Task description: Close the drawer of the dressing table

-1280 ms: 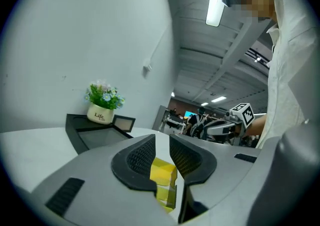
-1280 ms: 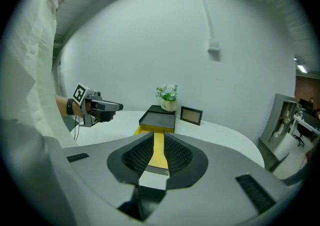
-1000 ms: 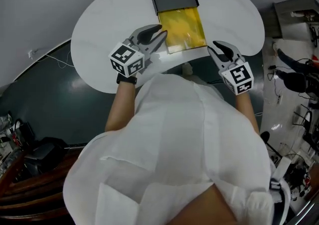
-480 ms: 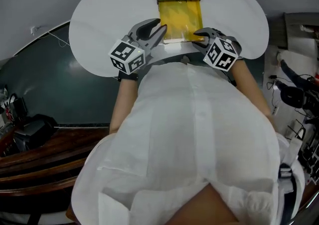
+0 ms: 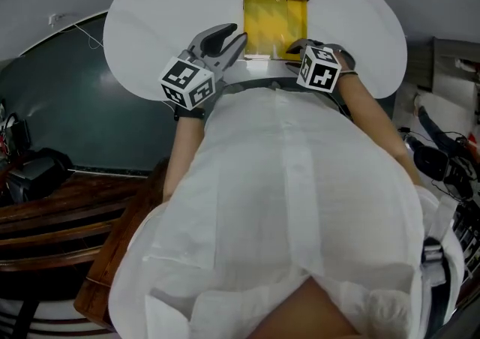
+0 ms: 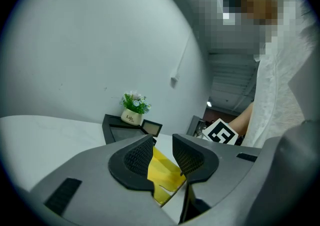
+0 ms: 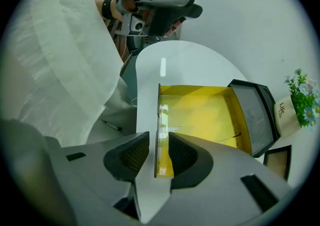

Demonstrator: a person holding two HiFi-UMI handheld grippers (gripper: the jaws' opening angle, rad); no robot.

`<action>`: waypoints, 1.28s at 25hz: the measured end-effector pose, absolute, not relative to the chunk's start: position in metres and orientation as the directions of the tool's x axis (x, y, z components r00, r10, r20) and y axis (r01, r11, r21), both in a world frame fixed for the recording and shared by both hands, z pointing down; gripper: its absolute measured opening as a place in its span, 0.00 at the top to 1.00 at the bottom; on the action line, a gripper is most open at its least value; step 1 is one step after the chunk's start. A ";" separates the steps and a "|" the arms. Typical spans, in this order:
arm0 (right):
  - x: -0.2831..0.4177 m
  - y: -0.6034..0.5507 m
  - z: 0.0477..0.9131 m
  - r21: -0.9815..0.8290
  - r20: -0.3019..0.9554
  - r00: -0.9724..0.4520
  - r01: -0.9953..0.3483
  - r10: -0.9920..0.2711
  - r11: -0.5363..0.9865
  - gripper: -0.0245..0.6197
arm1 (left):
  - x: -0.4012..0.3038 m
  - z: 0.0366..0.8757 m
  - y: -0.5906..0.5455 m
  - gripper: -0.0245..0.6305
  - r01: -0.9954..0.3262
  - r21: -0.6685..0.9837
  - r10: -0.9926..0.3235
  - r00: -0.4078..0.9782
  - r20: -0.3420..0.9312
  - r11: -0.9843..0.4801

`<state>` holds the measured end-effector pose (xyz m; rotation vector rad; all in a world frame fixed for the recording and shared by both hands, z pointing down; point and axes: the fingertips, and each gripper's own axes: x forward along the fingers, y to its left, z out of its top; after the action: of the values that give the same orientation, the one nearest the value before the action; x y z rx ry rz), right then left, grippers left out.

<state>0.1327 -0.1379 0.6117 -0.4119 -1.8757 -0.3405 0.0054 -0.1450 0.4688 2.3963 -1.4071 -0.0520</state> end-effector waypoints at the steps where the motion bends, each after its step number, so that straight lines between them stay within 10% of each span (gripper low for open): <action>1: 0.133 -0.137 0.614 0.031 0.948 -0.297 0.446 0.116 0.894 0.78 | 0.005 0.468 -0.144 0.78 -0.839 0.324 -0.853 0.501 0.147 -0.438; 32: 0.135 -0.134 0.646 -0.011 0.975 -0.198 0.392 0.096 0.920 0.92 | -0.013 0.465 -0.152 0.92 -0.849 0.322 -0.868 0.478 0.133 -0.419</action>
<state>0.1348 -0.1341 0.6462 -0.3683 -1.7630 -0.2781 -0.0132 -0.1520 0.4651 2.3857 -1.4456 -0.0765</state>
